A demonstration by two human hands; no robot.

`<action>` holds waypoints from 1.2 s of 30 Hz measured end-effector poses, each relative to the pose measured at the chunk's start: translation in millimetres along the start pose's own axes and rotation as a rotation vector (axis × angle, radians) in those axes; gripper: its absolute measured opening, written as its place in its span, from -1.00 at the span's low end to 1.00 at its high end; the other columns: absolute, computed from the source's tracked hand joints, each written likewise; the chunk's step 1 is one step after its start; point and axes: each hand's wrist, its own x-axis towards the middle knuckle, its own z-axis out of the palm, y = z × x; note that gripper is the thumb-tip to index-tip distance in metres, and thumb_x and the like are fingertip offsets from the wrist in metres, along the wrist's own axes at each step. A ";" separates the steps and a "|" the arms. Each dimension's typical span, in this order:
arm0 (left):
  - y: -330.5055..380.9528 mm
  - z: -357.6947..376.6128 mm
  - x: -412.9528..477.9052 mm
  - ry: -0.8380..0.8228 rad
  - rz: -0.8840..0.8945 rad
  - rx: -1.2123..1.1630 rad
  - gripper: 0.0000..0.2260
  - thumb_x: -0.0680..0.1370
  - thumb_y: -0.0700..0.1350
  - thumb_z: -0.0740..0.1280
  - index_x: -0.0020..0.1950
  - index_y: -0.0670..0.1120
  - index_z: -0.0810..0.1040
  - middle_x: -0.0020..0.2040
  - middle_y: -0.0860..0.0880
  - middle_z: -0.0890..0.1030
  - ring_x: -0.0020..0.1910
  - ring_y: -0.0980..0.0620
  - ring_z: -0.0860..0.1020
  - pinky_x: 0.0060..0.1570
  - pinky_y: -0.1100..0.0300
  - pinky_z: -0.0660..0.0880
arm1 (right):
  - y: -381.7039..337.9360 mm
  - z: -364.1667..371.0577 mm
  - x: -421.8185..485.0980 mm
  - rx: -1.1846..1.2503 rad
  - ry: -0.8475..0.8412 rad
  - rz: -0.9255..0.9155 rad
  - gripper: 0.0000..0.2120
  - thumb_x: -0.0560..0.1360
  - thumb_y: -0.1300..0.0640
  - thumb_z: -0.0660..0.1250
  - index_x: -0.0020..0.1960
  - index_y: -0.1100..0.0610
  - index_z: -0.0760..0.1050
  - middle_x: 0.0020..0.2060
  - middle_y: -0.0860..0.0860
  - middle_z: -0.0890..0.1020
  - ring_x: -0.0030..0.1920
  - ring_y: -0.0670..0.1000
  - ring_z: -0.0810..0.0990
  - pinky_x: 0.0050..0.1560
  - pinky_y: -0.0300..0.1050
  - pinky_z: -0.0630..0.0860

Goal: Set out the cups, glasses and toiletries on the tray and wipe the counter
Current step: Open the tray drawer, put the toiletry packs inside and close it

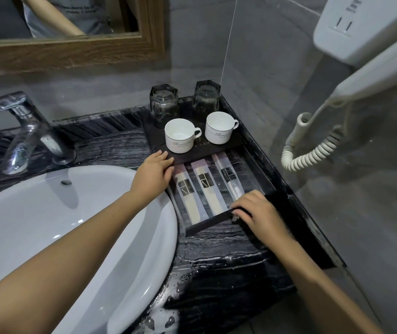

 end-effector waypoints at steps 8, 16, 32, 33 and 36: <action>0.6 -1.3 -0.8 -0.006 -0.008 -0.013 -0.65 0.59 -0.06 0.17 0.34 -0.14 0.45 0.42 -0.12 0.39 0.47 -0.05 0.23 0.43 0.11 0.15 | 1.6 12.8 50.3 -0.018 0.051 -0.014 -0.94 0.43 0.23 0.43 -0.09 0.20 0.62 -0.19 0.05 0.64 -0.04 0.06 0.52 -0.04 -0.15 0.49; 3.0 -2.8 -5.4 -0.025 0.016 -0.016 -0.63 0.60 -0.06 0.14 0.37 -0.17 0.40 0.45 -0.14 0.34 0.49 -0.05 0.19 0.45 0.15 0.11 | -12.9 33.7 83.1 -0.090 0.201 0.138 -0.77 0.44 0.23 0.41 0.09 0.24 0.55 0.04 0.10 0.58 0.14 0.11 0.47 0.11 -0.03 0.51; 2.7 1.5 -7.4 0.006 0.035 -0.011 -0.61 0.58 -0.06 0.19 0.35 -0.23 0.42 0.41 -0.21 0.38 0.47 -0.12 0.24 0.45 0.12 0.12 | -3.5 52.1 89.3 0.084 -0.042 0.173 -0.66 0.47 0.32 0.34 0.23 0.24 0.41 0.20 0.12 0.43 0.24 0.07 0.39 0.24 -0.14 0.35; 2.8 1.9 -7.1 0.009 0.036 -0.015 -0.61 0.58 -0.07 0.20 0.34 -0.24 0.42 0.41 -0.23 0.38 0.46 -0.13 0.25 0.45 0.11 0.12 | -1.3 51.1 93.0 0.085 -0.053 0.157 -0.66 0.46 0.34 0.34 0.22 0.25 0.41 0.20 0.13 0.43 0.24 0.09 0.39 0.25 -0.12 0.35; 2.6 4.4 -8.0 0.025 0.029 -0.015 -0.61 0.58 -0.08 0.20 0.34 -0.26 0.42 0.40 -0.25 0.38 0.46 -0.15 0.26 0.44 0.13 0.11 | 4.6 51.3 99.7 0.071 -0.087 0.114 -0.63 0.45 0.35 0.33 0.24 0.24 0.40 0.22 0.14 0.42 0.25 0.11 0.40 0.25 -0.08 0.36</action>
